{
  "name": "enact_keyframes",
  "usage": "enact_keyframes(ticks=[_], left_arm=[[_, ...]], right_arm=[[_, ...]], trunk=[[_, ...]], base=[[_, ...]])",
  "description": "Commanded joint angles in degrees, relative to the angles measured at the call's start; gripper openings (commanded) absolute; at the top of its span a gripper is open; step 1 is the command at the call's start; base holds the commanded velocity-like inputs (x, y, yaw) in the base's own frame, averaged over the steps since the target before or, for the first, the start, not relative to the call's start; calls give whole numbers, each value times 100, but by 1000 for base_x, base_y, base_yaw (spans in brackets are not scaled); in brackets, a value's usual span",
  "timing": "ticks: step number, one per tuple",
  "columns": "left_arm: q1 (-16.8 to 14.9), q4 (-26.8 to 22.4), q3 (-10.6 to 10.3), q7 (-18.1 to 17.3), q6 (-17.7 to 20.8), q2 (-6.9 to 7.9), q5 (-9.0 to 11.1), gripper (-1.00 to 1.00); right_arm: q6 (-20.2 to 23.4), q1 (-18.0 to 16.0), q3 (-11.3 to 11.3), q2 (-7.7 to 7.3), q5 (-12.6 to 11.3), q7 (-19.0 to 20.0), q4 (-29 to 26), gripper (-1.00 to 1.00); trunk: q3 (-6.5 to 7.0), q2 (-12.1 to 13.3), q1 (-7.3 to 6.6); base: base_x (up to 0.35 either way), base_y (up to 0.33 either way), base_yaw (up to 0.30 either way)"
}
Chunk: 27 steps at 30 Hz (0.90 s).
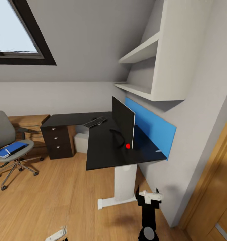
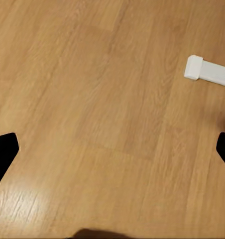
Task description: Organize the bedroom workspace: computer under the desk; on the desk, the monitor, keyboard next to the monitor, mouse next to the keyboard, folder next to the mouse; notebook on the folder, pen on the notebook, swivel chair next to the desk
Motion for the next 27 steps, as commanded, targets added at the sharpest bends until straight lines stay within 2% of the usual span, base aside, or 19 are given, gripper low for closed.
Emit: enact_keyframes(ticks=[1, 3, 7, 10, 11, 13, 15, 19, 23, 27], left_arm=[[-1, 302, -2, 8, -331, 3, -16, 100], [0, 801, -10, 7, -753, 6, -140, 100], [1, 1616, -38, 19, -1079, 5, -233, 100], [2, 1955, -56, 25, -1438, 13, -282, 100], [2, 2094, -61, 20, -1730, 19, -299, 100], [2, 2167, -64, 14, -1897, 24, -307, 100], [2, 2224, -67, 7, -2012, 38, -313, 100], [2, 2255, -68, -3, -2066, 44, -311, 100], [2, 2308, -68, -3, -2070, 42, -308, 100], [2, 2339, -66, -3, -2106, 42, -323, 100]], right_arm=[[-131, 12, 8, -12, 37, -42, 274, 100], [-388, 29, -11, -22, 9, -35, 894, 100], [-622, 33, -24, -15, -48, 26, 2143, 100], [-652, 28, -27, -17, -91, 123, 2574, 100], [-671, 26, -32, -29, -145, 207, 2787, 100], [-708, 25, -38, -71, -193, 285, 2917, 100], [-1030, 24, -30, -157, -237, 367, 3117, 100], [-1605, 24, -9, -173, -259, 432, 3429, 100], [-1660, 24, 12, -159, -259, 434, 3443, 100], [-1668, 24, 22, -100, -259, 439, 3458, 100]], trunk=[[13, 37, -23], [48, 117, -67], [120, 278, -154], [174, 398, -220], [192, 438, -242], [228, 518, -286], [264, 598, -330], [318, 719, -396], [318, 719, -396], [318, 719, -396]], base=[[0, 0, 0], [0, 0, 0], [0, 0, 0], [0, 0, 0], [0, 0, 0], [0, 0, 0], [0, 0, 0], [0, 0, 0], [0, 0, 0], [0, 0, 206]])
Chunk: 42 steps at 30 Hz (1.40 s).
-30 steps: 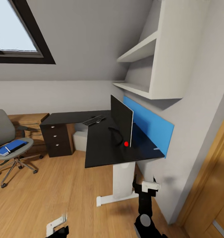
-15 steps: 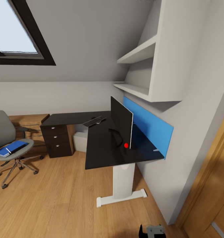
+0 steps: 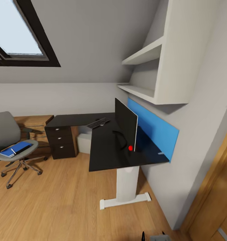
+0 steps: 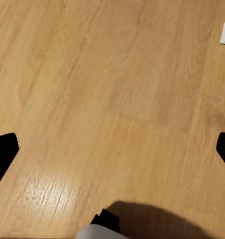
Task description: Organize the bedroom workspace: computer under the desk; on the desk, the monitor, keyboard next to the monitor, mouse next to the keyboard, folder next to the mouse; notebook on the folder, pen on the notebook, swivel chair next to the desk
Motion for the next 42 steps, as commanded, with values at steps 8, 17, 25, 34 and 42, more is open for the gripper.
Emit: enact_keyframes(ticks=[8, 17, 25, 34, 42], left_arm=[[-4, 96, 5, -10, -37, -3, 55, 100], [-4, 162, 5, -19, -32, 2, 36, 100], [-4, 163, 5, -27, -37, -2, 39, 100], [-4, 163, 5, -27, -41, -1, 36, 100], [-4, 163, 5, -27, -47, -3, 31, 100]], right_arm=[[14, -4, -1, 91, 55, 458, 142, 100], [15, -4, 9, 95, 70, 586, 161, 100], [24, -4, 31, 97, 103, 974, 353, 100], [11, -4, 30, 95, 108, 1060, 372, 100], [-11, -4, 30, 97, 108, 1063, 372, 100]], trunk=[[-48, -5, 1], [-97, -5, 1], [-97, -5, 1], [-97, -5, 1], [-97, -5, 1]], base=[[0, 236, 184], [12, 295, 11], [224, 269, 0], [237, 245, 0], [35, 34, 59]])
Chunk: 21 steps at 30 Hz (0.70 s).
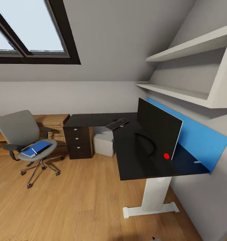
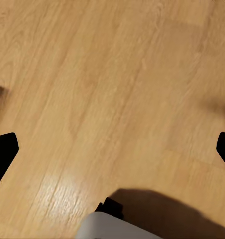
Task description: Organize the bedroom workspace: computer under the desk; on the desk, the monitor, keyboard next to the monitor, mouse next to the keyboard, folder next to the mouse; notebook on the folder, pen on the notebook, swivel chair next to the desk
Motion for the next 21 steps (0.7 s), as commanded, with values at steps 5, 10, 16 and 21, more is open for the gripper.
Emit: enact_keyframes(ticks=[5, 10, 16, 21], left_arm=[[-4, 3, 3, -7, -29, -2, 59, 100], [-4, 3, 3, -7, -27, -2, 59, 100], [-4, 3, 3, -7, -27, -2, 59, 100], [-4, 3, 3, -7, -27, -2, 59, 100]], right_arm=[[2, -4, 7, 2, 60, -56, 5, 100], [7, -4, 7, 2, 57, -56, 5, 100], [3, -4, 10, 2, 52, -56, 5, 100], [8, -4, 15, 3, 51, -54, 7, 100]], trunk=[[-7, -5, 0], [-14, -5, 0], [-24, -5, 0], [-25, -5, 0]], base=[[110, 189, 260], [201, 260, 272], [224, 235, 122], [264, 190, 7]])
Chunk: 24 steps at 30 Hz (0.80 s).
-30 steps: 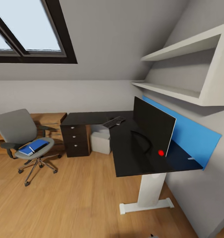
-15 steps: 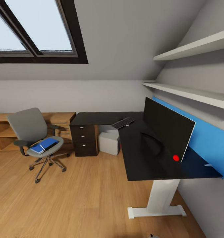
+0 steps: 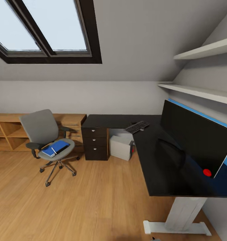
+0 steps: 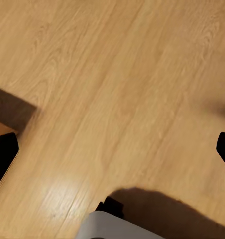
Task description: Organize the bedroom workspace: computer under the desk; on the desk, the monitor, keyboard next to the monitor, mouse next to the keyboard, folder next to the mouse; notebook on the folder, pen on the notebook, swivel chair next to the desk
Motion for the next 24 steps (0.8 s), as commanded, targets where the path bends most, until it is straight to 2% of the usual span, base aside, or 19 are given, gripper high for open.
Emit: enact_keyframes(ticks=[1, 24], left_arm=[[-4, 3, 2, -8, -28, -2, 60, 100], [-4, 3, 2, -8, -28, -2, 60, 100]], right_arm=[[1, -5, 7, 1, 59, -54, 6, 100], [3, -5, 7, 0, 59, -49, 13, 100]], trunk=[[-7, -4, 4], [-7, -4, 4]], base=[[289, 169, 0], [292, 214, 0]])
